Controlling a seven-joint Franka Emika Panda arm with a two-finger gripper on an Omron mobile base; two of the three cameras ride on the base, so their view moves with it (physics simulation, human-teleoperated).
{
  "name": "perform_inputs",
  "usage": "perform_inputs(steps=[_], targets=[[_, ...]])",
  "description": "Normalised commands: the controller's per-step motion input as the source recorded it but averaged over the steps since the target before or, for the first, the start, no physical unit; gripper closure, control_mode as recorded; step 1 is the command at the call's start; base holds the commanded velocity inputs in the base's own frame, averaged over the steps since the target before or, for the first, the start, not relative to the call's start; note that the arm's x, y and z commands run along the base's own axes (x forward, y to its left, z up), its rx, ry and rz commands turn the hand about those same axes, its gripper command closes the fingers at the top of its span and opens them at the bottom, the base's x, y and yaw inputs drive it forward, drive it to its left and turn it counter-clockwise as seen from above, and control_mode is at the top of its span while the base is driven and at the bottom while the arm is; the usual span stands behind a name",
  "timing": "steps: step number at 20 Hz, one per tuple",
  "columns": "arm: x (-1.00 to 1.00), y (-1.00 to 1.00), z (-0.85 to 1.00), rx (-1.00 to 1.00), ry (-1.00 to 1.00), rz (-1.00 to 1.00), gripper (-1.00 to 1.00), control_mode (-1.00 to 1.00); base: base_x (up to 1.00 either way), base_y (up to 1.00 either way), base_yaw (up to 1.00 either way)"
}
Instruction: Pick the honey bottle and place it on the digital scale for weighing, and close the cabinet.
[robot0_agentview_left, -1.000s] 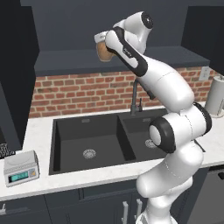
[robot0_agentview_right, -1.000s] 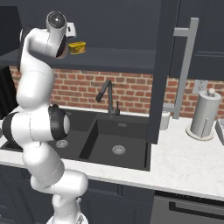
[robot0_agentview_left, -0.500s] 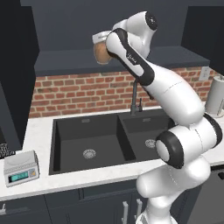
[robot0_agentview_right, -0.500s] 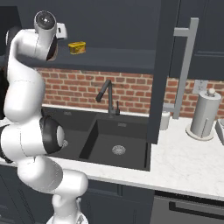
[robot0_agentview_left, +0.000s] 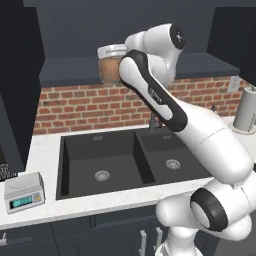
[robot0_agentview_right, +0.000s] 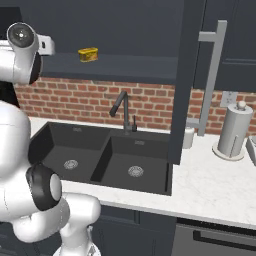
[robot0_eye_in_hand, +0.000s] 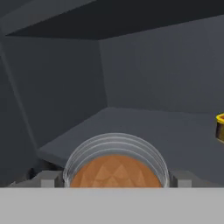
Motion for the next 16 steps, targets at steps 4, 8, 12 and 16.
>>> perform_inputs(steps=[4, 8, 12, 16], targets=[[-1.00, 0.14, 0.00, 0.03, 0.00, 0.00, 1.00, -1.00, 0.00, 0.00, 0.00], [-1.00, 0.01, 0.00, 0.00, 0.00, 0.00, 1.00, -1.00, 0.00, 0.00, 0.00], [-1.00, 0.00, -0.16, 0.00, 0.04, 0.06, 1.00, -1.00, 0.00, 0.00, 0.00], [-0.67, 0.00, -0.54, 0.00, 0.06, 0.25, 1.00, -1.00, 0.00, 0.00, 0.00]])
